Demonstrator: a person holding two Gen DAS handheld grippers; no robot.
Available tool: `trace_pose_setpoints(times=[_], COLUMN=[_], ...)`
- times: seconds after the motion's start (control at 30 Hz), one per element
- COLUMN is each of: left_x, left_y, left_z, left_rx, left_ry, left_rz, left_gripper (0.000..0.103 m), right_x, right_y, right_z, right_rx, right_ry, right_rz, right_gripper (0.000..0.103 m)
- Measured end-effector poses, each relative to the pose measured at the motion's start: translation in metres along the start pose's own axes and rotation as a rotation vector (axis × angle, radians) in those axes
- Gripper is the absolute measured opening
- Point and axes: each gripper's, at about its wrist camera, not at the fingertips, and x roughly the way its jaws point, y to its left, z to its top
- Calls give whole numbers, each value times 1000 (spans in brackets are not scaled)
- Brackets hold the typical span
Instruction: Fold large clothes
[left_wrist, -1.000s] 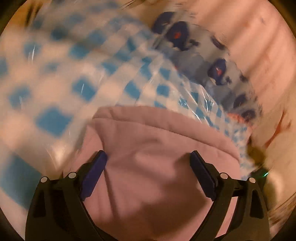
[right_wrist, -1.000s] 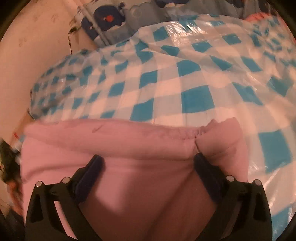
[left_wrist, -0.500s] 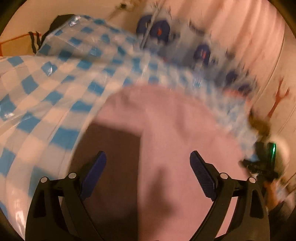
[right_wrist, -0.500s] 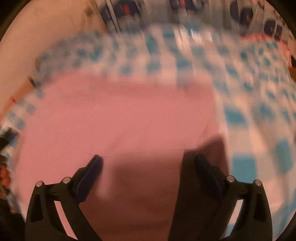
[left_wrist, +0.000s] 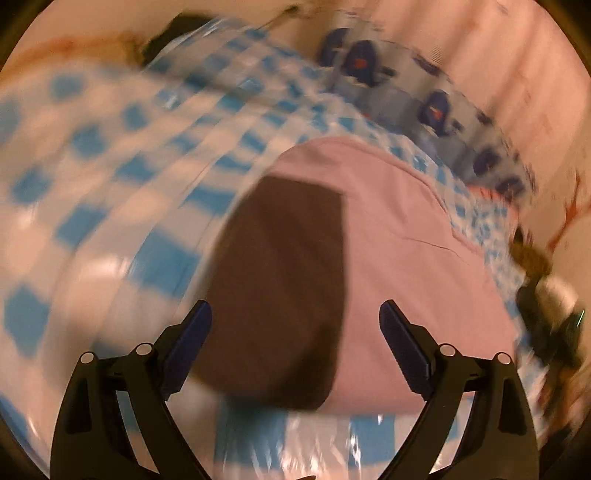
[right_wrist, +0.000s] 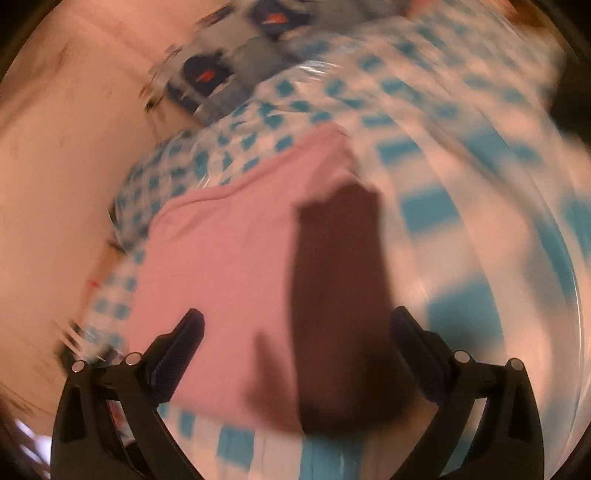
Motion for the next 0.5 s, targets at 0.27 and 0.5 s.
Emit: trace_pose_setpoints(times=[0.27, 0.5], left_x=[20, 43], left_y=[46, 28], left_z=[-14, -23], left_rx=[-208, -129], left_ry=[163, 238], left_rz=[-97, -76], left_gripper=[88, 88], right_x=[12, 28], right_y=[-54, -35], right_z=[-32, -29], right_rx=[250, 121], right_ry=[77, 82], right_rz=[239, 36], right_gripper=[97, 97])
